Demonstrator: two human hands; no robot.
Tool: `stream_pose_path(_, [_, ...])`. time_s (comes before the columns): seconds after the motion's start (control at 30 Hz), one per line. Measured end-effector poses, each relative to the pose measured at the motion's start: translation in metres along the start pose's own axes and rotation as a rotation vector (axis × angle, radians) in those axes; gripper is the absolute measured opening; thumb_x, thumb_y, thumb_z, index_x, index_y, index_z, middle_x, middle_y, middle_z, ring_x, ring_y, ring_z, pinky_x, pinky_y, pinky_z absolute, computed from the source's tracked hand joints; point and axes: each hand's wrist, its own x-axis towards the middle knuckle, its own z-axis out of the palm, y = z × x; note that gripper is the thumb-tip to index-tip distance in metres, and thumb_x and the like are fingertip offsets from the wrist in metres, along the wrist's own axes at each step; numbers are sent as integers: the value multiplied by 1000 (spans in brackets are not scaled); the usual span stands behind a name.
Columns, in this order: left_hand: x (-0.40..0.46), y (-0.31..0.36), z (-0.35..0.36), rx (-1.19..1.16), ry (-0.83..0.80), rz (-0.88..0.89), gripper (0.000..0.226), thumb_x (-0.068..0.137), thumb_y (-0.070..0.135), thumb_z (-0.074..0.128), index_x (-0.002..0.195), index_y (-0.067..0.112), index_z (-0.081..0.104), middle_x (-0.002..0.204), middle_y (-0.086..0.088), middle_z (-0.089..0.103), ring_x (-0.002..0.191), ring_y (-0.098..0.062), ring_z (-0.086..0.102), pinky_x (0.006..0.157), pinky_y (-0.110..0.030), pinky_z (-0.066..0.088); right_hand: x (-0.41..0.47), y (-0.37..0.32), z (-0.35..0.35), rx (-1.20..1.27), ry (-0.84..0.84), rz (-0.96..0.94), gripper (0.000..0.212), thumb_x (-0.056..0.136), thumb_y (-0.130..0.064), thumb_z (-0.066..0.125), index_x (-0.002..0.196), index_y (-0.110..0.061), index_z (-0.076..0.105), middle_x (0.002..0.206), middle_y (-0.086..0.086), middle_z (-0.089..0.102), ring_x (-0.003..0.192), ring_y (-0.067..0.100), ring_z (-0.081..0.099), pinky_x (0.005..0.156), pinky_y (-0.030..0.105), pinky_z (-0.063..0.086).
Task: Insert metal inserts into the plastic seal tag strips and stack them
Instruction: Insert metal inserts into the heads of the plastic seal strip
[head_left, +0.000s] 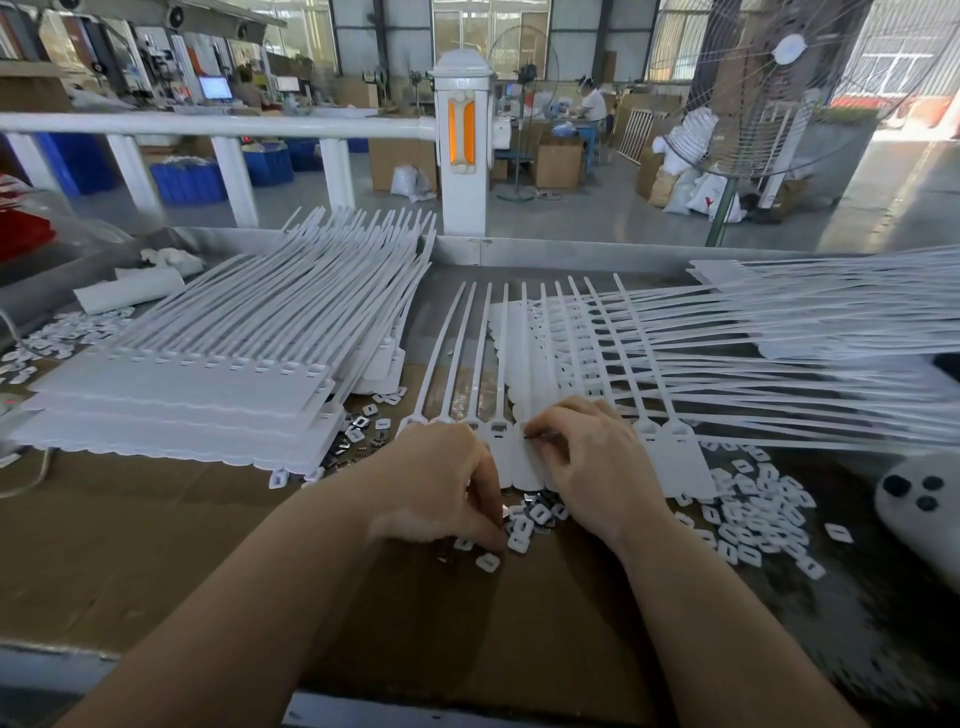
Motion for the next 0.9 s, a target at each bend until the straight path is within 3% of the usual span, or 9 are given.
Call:
stream_pose_path(0.13, [0, 2, -1, 77, 17, 4, 15, 77, 44, 68, 81, 30, 74, 83, 14, 64, 83, -1, 53, 75, -26, 28, 0, 0, 0, -1, -7, 4, 16, 91, -19, 54, 100, -22, 67, 104, -9, 61, 101, 11, 48, 95, 31, 38])
stream_pose_path(0.23, [1, -2, 0, 60, 49, -9, 13, 81, 34, 64, 86, 27, 73, 82, 15, 63, 80, -2, 52, 70, -17, 32, 0, 0, 0, 3, -7, 2, 16, 91, -19, 54, 100, -22, 67, 104, -9, 61, 100, 11, 49, 94, 31, 38])
stream_pose_path(0.33, [3, -9, -2, -164, 90, -22, 8, 84, 26, 63, 81, 27, 70, 79, 17, 63, 71, 6, 54, 59, -5, 36, 0, -1, -1, 11, -8, 1, 16, 91, -21, 54, 100, -22, 67, 103, -9, 61, 100, 10, 48, 94, 30, 37])
stream_pose_path(0.53, [12, -18, 6, -641, 363, -190, 7, 87, 25, 62, 83, 25, 67, 70, 12, 63, 60, 11, 53, 55, -5, 38, 0, -1, -3, 91, 13, 37, 14, 89, -16, 57, 96, -20, 68, 96, -8, 61, 97, 11, 51, 94, 32, 41])
stream_pose_path(0.67, [23, -15, 8, -704, 419, -266, 6, 88, 25, 61, 88, 23, 67, 75, 10, 65, 66, 3, 54, 58, -13, 36, 1, -4, -6, 174, 72, 46, 12, 88, -13, 59, 94, -17, 69, 93, -8, 61, 95, 12, 54, 92, 36, 44])
stream_pose_path(0.77, [30, -10, 7, -752, 445, -243, 6, 88, 24, 62, 84, 24, 67, 74, 10, 66, 62, 9, 56, 54, -8, 38, 1, -5, -9, 233, 122, 28, 10, 87, -15, 62, 93, -17, 70, 92, -6, 65, 94, 12, 55, 92, 38, 42])
stream_pose_path(0.9, [37, -3, 9, -762, 423, -212, 7, 89, 24, 61, 88, 22, 67, 77, 8, 66, 64, 8, 55, 55, -9, 35, 2, -6, -10, 294, 102, 30, 8, 87, -20, 63, 90, -18, 70, 86, -9, 65, 88, 8, 55, 85, 27, 42])
